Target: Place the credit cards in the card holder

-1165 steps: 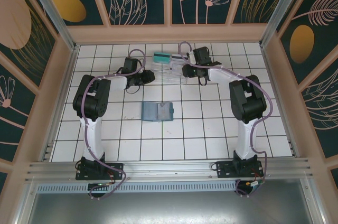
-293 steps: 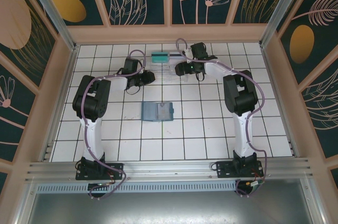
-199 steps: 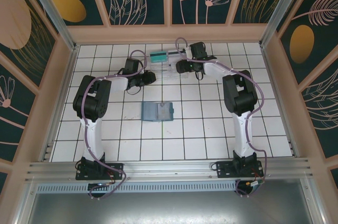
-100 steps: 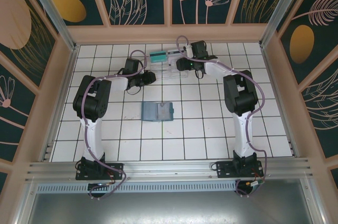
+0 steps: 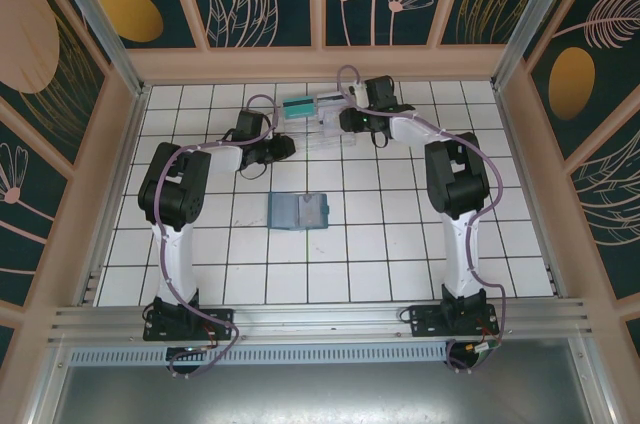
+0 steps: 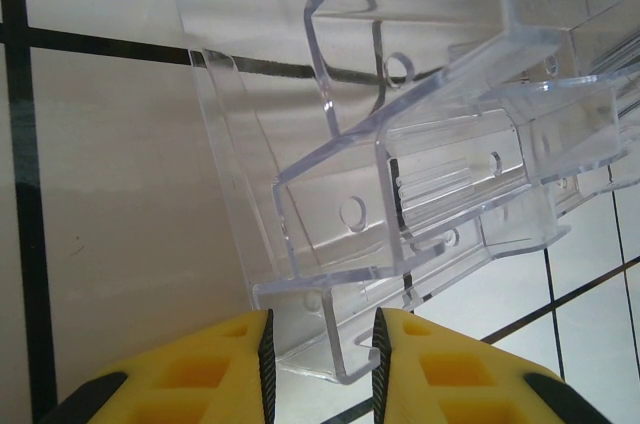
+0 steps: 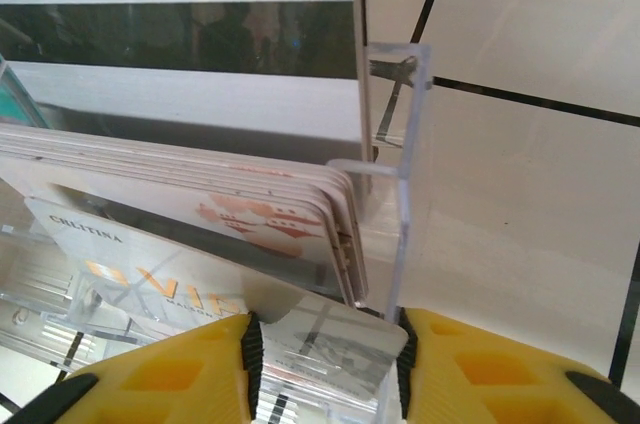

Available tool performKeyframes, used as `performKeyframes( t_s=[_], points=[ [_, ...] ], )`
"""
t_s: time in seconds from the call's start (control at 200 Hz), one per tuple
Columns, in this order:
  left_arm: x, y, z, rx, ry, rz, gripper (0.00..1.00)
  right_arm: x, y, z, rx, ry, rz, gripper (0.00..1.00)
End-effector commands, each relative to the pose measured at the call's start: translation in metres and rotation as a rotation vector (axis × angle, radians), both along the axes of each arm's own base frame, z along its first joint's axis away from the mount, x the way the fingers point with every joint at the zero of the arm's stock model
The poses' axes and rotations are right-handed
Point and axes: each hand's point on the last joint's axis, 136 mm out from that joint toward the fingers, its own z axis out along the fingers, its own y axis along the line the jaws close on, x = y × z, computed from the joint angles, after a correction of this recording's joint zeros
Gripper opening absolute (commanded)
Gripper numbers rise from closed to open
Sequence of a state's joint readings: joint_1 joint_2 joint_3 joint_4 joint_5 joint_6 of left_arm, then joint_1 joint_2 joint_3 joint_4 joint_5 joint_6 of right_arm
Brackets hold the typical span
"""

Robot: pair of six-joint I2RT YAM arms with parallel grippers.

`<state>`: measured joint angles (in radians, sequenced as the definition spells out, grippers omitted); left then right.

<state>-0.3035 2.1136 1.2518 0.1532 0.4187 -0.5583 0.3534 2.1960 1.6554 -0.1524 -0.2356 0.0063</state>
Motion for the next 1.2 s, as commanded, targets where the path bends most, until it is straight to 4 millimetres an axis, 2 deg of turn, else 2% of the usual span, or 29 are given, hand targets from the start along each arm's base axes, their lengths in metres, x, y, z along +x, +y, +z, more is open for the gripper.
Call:
performKeyframes(
  t_s=[0.0, 0.06, 0.22, 0.285, 0.631, 0.656, 0.706, 0.741, 0.801, 0.881, 0.936, 1.006, 1.121, 1.196],
  points=[
    [-0.030, -0.002, -0.030, 0.019, 0.140, -0.031, 0.29, 0.012, 0.004, 0.047, 0.045, -0.104, 0.005, 0.34],
    [-0.030, -0.002, -0.029, 0.019, 0.140, -0.030, 0.29, 0.013, 0.003, 0.049, 0.044, -0.107, 0.006, 0.26],
    [-0.029, -0.002, -0.029, 0.018, 0.138, -0.030, 0.30, 0.013, 0.001, 0.053, 0.043, -0.111, 0.007, 0.17],
    [-0.030, -0.003, -0.029, 0.017, 0.140, -0.030, 0.30, 0.013, 0.001, 0.055, 0.043, -0.113, 0.010, 0.02],
    [-0.030, -0.003, -0.028, 0.017, 0.140, -0.031, 0.29, 0.010, 0.004, 0.063, 0.065, -0.113, 0.026, 0.00],
    [-0.030, -0.003, -0.029, 0.017, 0.140, -0.031, 0.29, 0.009, 0.005, 0.063, 0.066, -0.109, 0.030, 0.08],
    [-0.030, -0.003, -0.028, 0.017, 0.139, -0.032, 0.29, 0.007, 0.007, 0.062, 0.069, -0.100, 0.041, 0.33],
    [-0.030, -0.003, -0.028, 0.017, 0.140, -0.033, 0.29, 0.007, 0.007, 0.060, 0.064, -0.089, 0.052, 0.46],
    [-0.030, -0.003, -0.029, 0.017, 0.141, -0.033, 0.29, 0.006, 0.008, 0.056, 0.027, -0.078, 0.061, 0.58],
    [-0.030, -0.003, -0.030, 0.019, 0.144, -0.035, 0.29, 0.009, -0.001, 0.051, -0.045, -0.098, 0.041, 0.72],
    [-0.031, -0.003, -0.031, 0.022, 0.145, -0.040, 0.29, 0.009, -0.004, 0.052, -0.065, -0.111, 0.049, 0.89],
    [-0.032, -0.002, -0.033, 0.033, 0.150, -0.040, 0.29, 0.013, -0.008, 0.055, -0.085, -0.128, 0.062, 0.98],
    [-0.034, -0.001, -0.036, 0.039, 0.153, -0.043, 0.28, 0.024, -0.013, 0.059, -0.087, -0.105, 0.097, 0.99],
    [-0.034, 0.001, -0.038, 0.048, 0.156, -0.043, 0.28, 0.025, -0.008, 0.056, -0.080, -0.059, 0.169, 0.99]
  ],
)
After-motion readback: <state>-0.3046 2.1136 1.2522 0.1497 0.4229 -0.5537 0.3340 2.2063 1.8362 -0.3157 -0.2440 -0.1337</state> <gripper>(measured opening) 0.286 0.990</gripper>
